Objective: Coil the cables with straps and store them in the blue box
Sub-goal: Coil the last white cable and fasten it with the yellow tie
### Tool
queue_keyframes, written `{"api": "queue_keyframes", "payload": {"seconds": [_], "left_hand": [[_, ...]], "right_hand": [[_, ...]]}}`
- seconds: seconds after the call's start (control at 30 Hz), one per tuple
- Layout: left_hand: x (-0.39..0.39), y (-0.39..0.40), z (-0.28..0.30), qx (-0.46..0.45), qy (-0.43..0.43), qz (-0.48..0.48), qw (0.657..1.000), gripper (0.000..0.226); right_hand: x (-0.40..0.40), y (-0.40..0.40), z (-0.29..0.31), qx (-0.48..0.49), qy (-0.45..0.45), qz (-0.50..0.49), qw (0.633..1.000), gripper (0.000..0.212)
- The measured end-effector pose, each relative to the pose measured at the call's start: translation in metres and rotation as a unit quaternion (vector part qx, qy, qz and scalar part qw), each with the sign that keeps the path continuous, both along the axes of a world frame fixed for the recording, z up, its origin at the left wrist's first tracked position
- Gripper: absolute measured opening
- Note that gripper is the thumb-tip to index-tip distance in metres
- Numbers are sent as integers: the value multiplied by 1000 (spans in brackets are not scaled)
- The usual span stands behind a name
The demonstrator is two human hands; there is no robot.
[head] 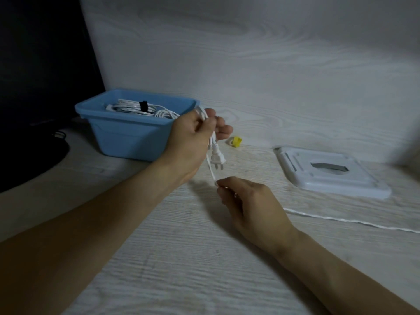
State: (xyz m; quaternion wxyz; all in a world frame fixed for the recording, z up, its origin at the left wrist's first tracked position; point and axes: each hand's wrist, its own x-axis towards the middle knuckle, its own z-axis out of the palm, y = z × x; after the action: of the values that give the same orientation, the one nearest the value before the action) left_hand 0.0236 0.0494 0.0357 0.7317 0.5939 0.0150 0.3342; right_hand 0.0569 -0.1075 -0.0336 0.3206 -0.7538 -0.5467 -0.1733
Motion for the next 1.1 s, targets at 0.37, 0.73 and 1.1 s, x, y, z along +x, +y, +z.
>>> {"api": "queue_keyframes", "payload": {"seconds": [0.37, 0.73, 1.1], "left_hand": [[-16, 3, -11, 398, 213, -160, 878, 19], [-30, 6, 11, 243, 349, -322, 846, 55], [-18, 10, 6, 116, 262, -163, 944, 50]], "right_hand": [[1, -7, 10, 122, -114, -21, 986, 12], [27, -18, 14, 194, 56, -51, 978, 29], [22, -13, 12, 205, 47, -73, 975, 9]]}}
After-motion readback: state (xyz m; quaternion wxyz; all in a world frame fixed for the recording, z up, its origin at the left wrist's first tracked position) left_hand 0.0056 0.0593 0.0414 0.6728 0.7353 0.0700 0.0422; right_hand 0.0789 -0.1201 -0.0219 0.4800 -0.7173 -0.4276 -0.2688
